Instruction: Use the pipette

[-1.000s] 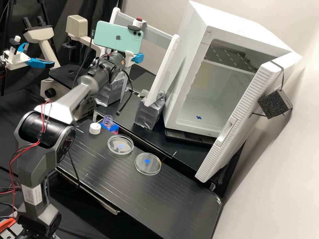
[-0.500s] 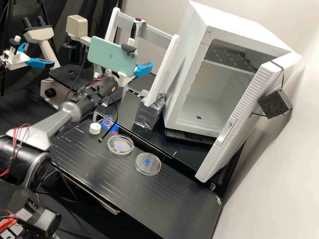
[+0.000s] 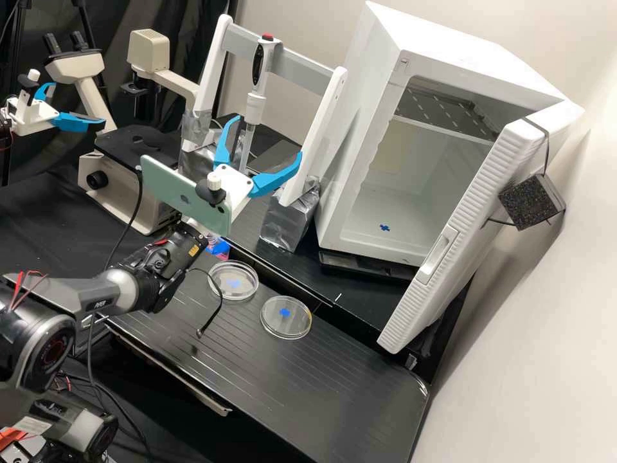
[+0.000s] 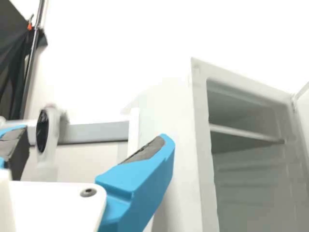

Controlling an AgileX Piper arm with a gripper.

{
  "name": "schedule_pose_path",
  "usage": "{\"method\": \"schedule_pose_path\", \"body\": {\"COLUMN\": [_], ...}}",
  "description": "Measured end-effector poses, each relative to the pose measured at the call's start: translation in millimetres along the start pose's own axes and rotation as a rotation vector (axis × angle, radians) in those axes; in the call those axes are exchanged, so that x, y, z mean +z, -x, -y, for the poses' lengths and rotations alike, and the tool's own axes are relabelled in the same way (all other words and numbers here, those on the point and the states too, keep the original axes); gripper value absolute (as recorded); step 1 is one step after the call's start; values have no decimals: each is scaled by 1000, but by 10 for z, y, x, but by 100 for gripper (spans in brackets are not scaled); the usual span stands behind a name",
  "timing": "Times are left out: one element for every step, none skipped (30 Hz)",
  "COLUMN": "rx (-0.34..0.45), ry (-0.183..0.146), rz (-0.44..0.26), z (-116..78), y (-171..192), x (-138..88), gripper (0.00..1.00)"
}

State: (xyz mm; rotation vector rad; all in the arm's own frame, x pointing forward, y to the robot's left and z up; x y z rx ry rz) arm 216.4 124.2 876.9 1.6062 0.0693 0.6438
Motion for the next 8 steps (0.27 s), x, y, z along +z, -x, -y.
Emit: {"method": "schedule_pose_path", "body": {"rx": [-10,-23,-28,-40,-48,-57,-59,-66], "ry": [5,5,6,5,-2,-2,-2,-2], "rz": [4,12,21,28,32,37,39,45], "z": [15,35,44,61,75,90,95,108], "y": [15,35,43,61,68,78,78,88], "x": [21,52,75,102,115,133,138,154], "gripper": [100,100,100,100,100,100,100,100]}}
